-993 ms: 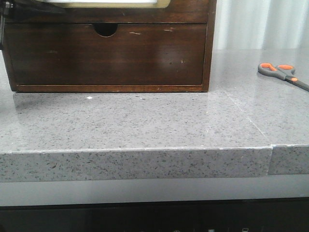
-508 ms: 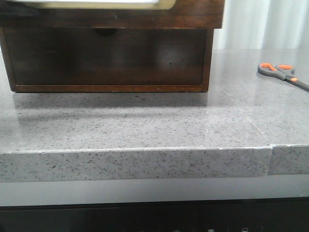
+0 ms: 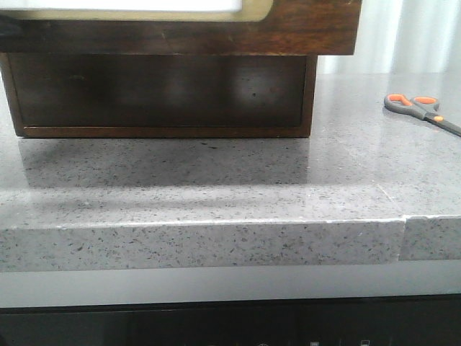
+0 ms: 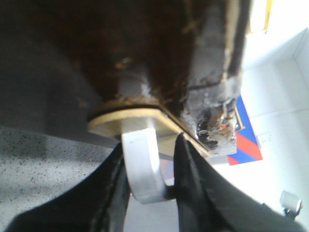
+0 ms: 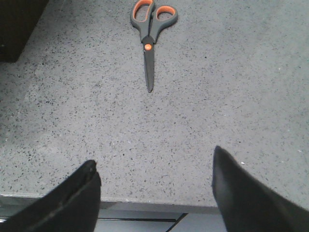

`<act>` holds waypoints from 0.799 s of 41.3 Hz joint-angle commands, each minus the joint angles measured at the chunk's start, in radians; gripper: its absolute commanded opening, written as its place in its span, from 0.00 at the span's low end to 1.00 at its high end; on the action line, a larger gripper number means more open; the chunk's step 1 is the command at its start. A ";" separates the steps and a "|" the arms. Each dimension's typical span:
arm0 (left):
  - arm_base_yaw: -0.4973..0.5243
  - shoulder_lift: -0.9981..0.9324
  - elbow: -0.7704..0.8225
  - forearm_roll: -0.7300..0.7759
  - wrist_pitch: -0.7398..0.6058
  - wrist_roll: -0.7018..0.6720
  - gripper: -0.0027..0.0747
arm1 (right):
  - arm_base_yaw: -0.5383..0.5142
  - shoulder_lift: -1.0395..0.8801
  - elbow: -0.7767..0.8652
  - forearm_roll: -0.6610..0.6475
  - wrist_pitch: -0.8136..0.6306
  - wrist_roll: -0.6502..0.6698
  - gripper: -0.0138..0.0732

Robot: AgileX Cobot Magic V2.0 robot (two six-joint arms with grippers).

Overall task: Put scissors in drawer with both arms
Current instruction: 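Pull the drawer open toward the robot with the left gripper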

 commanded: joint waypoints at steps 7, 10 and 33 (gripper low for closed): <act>-0.006 -0.024 -0.035 -0.008 0.104 0.070 0.65 | -0.004 0.008 -0.035 -0.012 -0.080 -0.010 0.75; -0.004 -0.024 -0.035 0.013 0.081 0.070 0.68 | -0.004 0.008 -0.035 -0.012 -0.080 -0.010 0.75; 0.143 -0.313 -0.088 0.553 0.060 -0.193 0.67 | -0.004 0.008 -0.035 -0.012 -0.080 -0.010 0.75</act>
